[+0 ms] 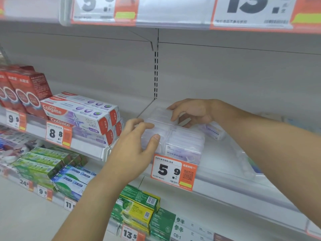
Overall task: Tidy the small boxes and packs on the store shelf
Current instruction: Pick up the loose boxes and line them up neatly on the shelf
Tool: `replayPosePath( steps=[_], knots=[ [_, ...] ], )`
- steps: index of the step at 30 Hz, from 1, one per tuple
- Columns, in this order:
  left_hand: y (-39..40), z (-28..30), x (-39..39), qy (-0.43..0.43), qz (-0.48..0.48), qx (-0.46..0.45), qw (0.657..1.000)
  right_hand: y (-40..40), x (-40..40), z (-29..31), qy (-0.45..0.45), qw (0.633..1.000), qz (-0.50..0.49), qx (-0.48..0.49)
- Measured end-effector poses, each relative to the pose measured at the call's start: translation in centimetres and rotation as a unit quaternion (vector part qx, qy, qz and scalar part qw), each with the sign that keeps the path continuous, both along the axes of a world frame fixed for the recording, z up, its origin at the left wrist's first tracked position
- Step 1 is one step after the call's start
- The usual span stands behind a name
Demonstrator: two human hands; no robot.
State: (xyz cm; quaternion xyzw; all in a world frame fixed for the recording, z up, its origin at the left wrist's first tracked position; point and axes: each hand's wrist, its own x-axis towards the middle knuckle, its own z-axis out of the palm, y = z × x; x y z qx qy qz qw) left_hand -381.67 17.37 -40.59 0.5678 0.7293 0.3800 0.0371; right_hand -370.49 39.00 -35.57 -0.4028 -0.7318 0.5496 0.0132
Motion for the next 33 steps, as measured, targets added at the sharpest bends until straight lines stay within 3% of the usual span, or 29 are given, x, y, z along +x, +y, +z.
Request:
replayPosePath(
  steps=[4,7,9,11,13,14,19,21,23,26,29,33],
  knots=[
    [0.2,0.0,0.0,0.008,0.008,-0.004,1.000,-0.9,0.5,0.4,0.021,0.999,-0.008,0.040],
    [0.3,0.3,0.1,0.032,0.025,0.017,0.999,-0.8,2.5,2.2,0.059,0.966,-0.083,0.239],
    [0.3,0.8,0.6,0.040,0.022,0.051,0.998,-0.3,5.2,3.6,0.000,0.923,-0.105,0.370],
    [0.6,1.2,1.6,0.044,0.000,0.083,0.996,-0.1,8.1,3.8,-0.143,0.900,-0.076,0.404],
    [1.2,1.5,3.0,0.050,-0.024,0.103,0.993,-0.2,10.2,3.0,-0.237,0.907,-0.052,0.345],
    [1.5,1.5,3.7,0.054,-0.031,0.111,0.992,-0.2,10.7,2.3,-0.229,0.923,-0.061,0.303],
    [2.1,1.9,5.7,0.025,-0.041,0.140,0.989,-1.4,11.6,1.5,0.028,0.972,-0.160,0.169],
    [2.2,2.2,6.4,-0.018,-0.031,0.158,0.987,-2.9,11.4,2.1,0.192,0.969,-0.155,0.032],
    [2.4,2.5,7.2,-0.082,-0.040,0.156,0.984,-4.8,11.1,2.4,0.302,0.945,-0.101,-0.073],
    [2.7,3.2,8.8,-0.230,-0.115,0.131,0.957,-7.0,10.8,2.0,0.331,0.941,-0.056,-0.054],
    [2.8,3.7,9.4,-0.337,-0.145,0.165,0.916,-7.4,11.5,1.8,0.320,0.946,-0.042,-0.044],
    [3.4,3.7,8.3,-0.298,-0.147,0.189,0.924,-6.7,13.7,3.2,0.294,0.955,-0.036,0.028]
  ],
)
